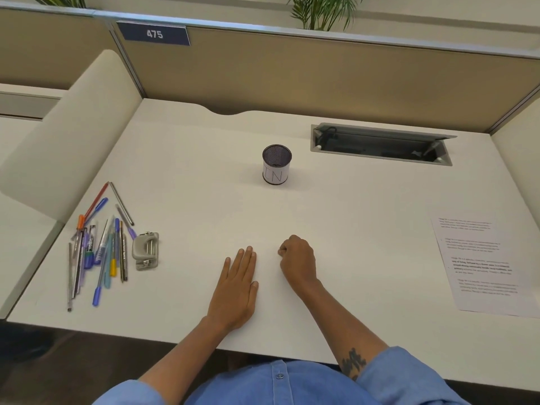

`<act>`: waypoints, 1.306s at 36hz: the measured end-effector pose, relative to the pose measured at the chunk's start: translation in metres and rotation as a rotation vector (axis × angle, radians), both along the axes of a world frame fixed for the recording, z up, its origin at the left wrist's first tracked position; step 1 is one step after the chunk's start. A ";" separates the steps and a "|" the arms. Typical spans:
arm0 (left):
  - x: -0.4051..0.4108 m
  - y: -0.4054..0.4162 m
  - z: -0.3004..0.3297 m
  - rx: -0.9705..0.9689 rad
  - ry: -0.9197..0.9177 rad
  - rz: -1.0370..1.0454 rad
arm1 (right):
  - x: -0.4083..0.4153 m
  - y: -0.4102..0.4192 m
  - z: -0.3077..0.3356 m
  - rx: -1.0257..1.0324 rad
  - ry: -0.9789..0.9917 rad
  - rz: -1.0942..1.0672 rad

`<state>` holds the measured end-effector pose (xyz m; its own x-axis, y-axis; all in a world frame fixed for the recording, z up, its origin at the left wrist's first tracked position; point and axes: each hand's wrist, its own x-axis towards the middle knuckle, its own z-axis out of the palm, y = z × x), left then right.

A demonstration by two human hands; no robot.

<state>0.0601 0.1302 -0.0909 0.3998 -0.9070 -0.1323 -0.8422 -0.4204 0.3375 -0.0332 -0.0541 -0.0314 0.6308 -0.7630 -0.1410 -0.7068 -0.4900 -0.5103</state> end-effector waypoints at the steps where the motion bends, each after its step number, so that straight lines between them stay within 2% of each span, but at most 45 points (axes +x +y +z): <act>1: 0.000 0.000 0.000 -0.004 -0.005 0.000 | 0.000 0.001 0.000 -0.005 0.004 -0.001; 21: -0.002 0.000 -0.004 -0.076 -0.028 0.016 | 0.002 0.017 0.002 -0.093 0.205 0.112; 34: -0.002 0.000 -0.005 -0.091 -0.047 0.015 | 0.001 0.017 0.008 -0.122 0.261 0.175; 40: -0.003 0.000 -0.005 -0.105 -0.056 0.013 | -0.002 0.007 0.007 -0.107 0.229 0.178; 47: -0.003 0.000 -0.008 -0.104 -0.074 0.015 | 0.002 -0.024 0.011 -0.007 0.092 0.103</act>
